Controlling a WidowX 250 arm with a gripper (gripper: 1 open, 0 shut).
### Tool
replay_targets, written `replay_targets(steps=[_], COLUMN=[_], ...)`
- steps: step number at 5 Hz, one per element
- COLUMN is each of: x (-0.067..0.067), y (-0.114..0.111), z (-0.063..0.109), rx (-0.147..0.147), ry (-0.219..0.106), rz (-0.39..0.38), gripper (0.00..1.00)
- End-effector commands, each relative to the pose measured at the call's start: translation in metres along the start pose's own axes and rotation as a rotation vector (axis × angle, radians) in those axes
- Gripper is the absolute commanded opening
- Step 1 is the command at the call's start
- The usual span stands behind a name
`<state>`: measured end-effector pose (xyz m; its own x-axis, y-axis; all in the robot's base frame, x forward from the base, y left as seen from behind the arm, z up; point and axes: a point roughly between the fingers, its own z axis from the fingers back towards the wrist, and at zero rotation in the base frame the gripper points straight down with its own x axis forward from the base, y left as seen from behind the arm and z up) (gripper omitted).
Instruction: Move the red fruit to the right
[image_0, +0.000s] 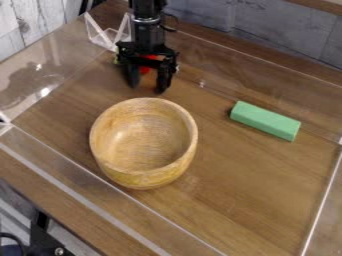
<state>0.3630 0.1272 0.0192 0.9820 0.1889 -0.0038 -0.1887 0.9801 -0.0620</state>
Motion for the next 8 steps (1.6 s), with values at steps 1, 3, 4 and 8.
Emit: replay_targets(steps=[1, 3, 4, 8], x=[0.008, 0.006, 0.005, -0.014], y=[0.01, 0.025, 0.016, 0.006], z=[0.022, 0.021, 0.022, 0.043], rx=[0.009, 0.008, 0.011, 0.043], ry=[-0.058, -0.055, -0.056, -0.069], rz=[-0.003, -0.004, -0.01, -0.003], gripper=[1.0, 0.0, 0.0, 1.0])
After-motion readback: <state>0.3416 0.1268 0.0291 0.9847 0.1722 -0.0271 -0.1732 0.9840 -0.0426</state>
